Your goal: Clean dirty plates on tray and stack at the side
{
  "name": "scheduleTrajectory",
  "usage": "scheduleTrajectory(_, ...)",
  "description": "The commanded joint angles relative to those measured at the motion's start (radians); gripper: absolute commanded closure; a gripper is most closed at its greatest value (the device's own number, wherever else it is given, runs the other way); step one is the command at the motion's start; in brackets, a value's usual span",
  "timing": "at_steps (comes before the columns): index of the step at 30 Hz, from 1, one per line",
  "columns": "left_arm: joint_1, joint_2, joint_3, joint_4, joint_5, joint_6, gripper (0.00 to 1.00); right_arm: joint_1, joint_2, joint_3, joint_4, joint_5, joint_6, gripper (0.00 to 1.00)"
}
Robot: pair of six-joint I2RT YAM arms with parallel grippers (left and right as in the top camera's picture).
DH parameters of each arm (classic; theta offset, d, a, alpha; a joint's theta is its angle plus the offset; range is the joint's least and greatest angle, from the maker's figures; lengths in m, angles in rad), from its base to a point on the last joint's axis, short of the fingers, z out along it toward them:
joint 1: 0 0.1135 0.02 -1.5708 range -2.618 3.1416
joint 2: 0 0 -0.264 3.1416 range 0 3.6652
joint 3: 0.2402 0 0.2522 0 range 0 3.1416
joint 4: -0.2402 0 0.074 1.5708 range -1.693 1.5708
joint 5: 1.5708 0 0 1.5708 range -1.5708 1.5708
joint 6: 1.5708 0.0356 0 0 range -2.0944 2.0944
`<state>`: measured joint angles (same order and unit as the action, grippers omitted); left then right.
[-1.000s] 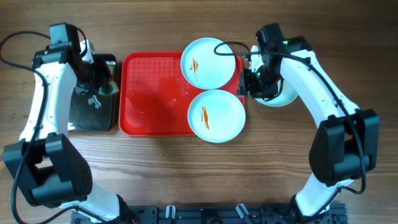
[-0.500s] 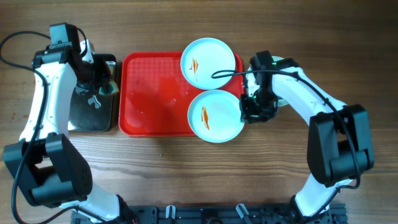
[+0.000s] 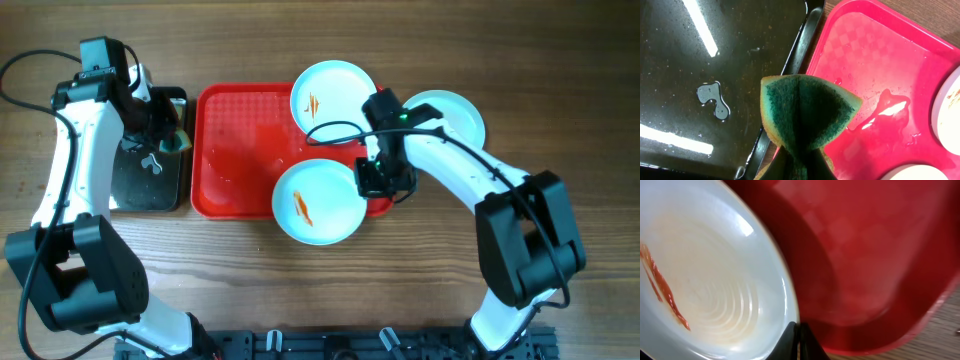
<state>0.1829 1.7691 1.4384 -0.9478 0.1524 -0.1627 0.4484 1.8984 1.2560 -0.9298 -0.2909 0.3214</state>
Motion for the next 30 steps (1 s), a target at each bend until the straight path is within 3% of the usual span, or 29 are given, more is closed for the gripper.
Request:
scheduleTrajectory(1, -0.005, -0.006, 0.006, 0.0, 0.015, -0.01, 0.96, 0.039, 0.009, -0.007, 0.02, -0.016, 0.039, 0.96)
scheduleTrajectory(7, -0.005, -0.006, 0.006, 0.001, 0.015, -0.01, 0.96, 0.051, 0.009, 0.074, 0.058, -0.043, 0.11, 0.96)
scheduleTrajectory(13, -0.005, -0.006, 0.006, 0.001, 0.015, -0.01, 0.96, 0.115, 0.027, 0.091, 0.249, -0.067, 0.291, 0.96)
scheduleTrajectory(17, -0.005, -0.006, 0.006, 0.0, 0.015, -0.01, 0.96, 0.131, 0.03, 0.111, 0.25, -0.076, 0.223, 0.74)
scheduleTrajectory(18, -0.005, -0.006, 0.006, 0.001, 0.015, -0.01, 0.96, 0.132, 0.03, 0.115, 0.249, -0.077, 0.216, 0.72)
scheduleTrajectory(24, -0.005, -0.006, 0.006, 0.004, 0.015, -0.01, 0.96, 0.19, 0.075, 0.127, 0.286, -0.066, 0.233, 0.72)
scheduleTrajectory(30, -0.005, -0.006, 0.006, 0.003, 0.015, -0.01, 0.96, 0.243, 0.246, 0.324, 0.206, -0.022, 0.229, 0.74)
